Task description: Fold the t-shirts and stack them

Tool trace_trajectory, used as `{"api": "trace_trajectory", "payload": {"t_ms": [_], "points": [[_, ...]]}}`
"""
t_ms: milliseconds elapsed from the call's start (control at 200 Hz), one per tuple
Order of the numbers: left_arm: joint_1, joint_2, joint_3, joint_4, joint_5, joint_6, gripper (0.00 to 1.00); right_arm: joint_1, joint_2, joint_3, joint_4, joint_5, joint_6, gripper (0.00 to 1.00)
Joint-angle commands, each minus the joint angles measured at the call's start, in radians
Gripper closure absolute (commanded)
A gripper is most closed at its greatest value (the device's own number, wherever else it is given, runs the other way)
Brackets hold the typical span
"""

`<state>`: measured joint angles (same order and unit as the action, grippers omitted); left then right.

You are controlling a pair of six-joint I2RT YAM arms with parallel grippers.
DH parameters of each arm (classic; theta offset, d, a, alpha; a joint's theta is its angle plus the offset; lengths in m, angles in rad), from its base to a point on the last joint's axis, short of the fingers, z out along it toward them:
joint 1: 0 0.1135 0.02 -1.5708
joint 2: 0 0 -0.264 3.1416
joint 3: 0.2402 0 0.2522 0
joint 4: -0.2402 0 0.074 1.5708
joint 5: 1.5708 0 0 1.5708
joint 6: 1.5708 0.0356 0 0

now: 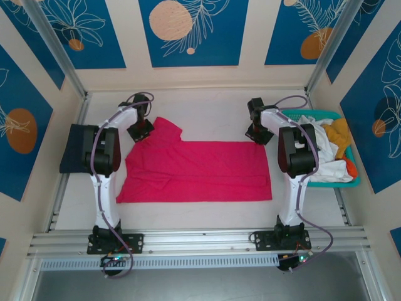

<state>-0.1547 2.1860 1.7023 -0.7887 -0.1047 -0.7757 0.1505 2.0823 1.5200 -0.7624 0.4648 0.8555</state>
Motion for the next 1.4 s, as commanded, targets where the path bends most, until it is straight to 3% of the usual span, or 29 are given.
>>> {"api": "trace_trajectory", "payload": {"t_ms": [0,370,965,1395], "points": [[0.013,-0.058,0.022,-0.005,0.013,0.014,1.00,0.007,-0.104,-0.025,0.012,0.017,-0.013,1.00],[0.043,-0.076,0.171,-0.085,0.007,0.053,1.00,0.012,-0.235,-0.072,0.032,0.006,-0.047,1.00],[0.027,-0.446,-0.240,-0.015,0.052,0.035,1.00,0.047,-0.482,-0.288,0.064,-0.029,-0.081,1.00],[0.006,-0.653,-0.374,-0.118,0.003,0.015,1.00,0.048,-0.537,-0.366,0.065,-0.038,-0.096,1.00]]}}
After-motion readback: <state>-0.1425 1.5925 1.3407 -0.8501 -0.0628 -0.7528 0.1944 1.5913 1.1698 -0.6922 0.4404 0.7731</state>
